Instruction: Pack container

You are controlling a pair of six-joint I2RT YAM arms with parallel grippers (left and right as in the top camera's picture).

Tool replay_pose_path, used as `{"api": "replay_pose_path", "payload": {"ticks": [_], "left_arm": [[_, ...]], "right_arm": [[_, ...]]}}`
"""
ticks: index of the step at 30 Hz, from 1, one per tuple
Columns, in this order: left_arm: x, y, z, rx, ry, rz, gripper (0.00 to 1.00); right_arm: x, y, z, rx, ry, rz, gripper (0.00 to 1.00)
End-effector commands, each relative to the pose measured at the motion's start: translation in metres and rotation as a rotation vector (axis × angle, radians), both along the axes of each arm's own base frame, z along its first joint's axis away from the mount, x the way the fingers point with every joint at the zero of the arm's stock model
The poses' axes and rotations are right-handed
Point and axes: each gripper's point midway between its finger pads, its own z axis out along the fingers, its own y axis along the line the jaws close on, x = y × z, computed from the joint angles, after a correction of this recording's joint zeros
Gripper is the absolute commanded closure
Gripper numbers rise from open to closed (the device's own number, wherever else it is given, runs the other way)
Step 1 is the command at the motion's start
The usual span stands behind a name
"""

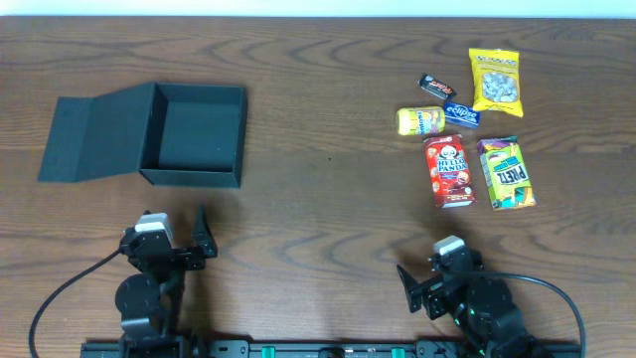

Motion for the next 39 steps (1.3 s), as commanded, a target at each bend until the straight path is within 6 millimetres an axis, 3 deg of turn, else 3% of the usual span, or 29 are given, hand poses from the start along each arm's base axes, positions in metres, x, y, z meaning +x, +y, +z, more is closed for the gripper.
{"api": "replay_pose_path", "payload": {"ticks": [1,6,14,25,32,39], "left_arm": [[0.002,-0.013,0.002,-0.093,-0.028,-0.059,0.05],[0.003,-0.020,0.022,-0.091,-0.083,-0.102,0.05],[0.022,-0.016,0.045,-0.045,0.043,-0.103,0.05],[0.102,-0.006,0.048,0.057,0.382,-0.105,0.05],[0.150,-0.031,0.029,0.244,0.543,-0.160,0.05],[0.167,-0.065,-0.011,0.180,0.616,-0.295,0.05]], "right_arm": [[0.000,0.000,-0.002,-0.016,-0.009,0.011,0.01],[0.000,0.000,-0.002,-0.015,-0.009,0.010,0.01],[0.000,0.000,-0.002,-0.016,-0.009,0.011,0.01],[0.000,0.000,-0.002,-0.015,-0.009,0.010,0.01],[0.000,0.000,-0.002,-0.016,-0.009,0.011,0.01],[0.000,0.000,-0.002,-0.016,-0.009,0.011,0.01]]}}
